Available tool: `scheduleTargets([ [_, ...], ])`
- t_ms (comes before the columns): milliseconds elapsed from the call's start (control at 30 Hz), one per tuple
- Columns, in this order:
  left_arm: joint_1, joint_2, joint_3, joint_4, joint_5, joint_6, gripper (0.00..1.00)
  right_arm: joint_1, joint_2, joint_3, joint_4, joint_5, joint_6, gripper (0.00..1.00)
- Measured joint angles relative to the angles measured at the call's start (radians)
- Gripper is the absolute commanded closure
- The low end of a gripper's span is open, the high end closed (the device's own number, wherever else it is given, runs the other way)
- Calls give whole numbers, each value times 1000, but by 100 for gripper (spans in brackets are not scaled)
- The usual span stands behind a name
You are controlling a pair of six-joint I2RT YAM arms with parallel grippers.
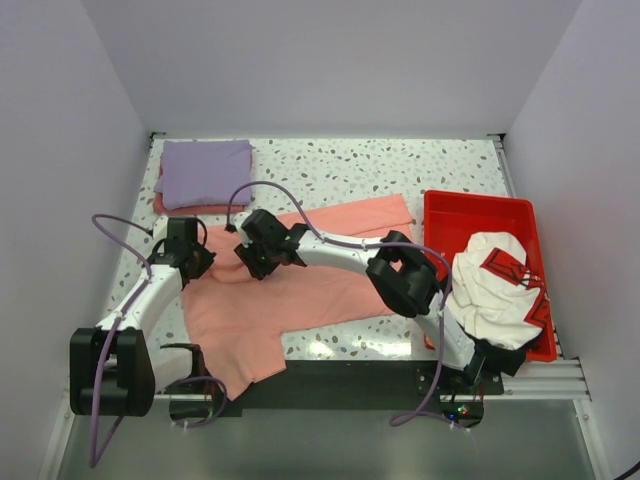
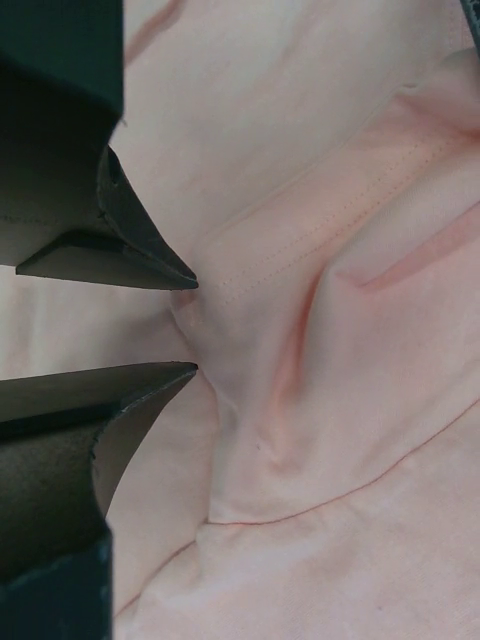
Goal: Fold and stack the t-shirts
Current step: Fold the tshirt
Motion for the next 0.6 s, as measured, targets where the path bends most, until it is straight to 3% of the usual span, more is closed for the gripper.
scheduleTargets([
  [267,1,-3,-4,4,0,0,100,0,39,26,-3,-1,12,63],
  [500,1,-7,-6,3,0,1,100,0,66,62,-3,0,30,92],
  [600,1,-12,-6,3,0,1,100,0,66,64,-6,1,39,97],
])
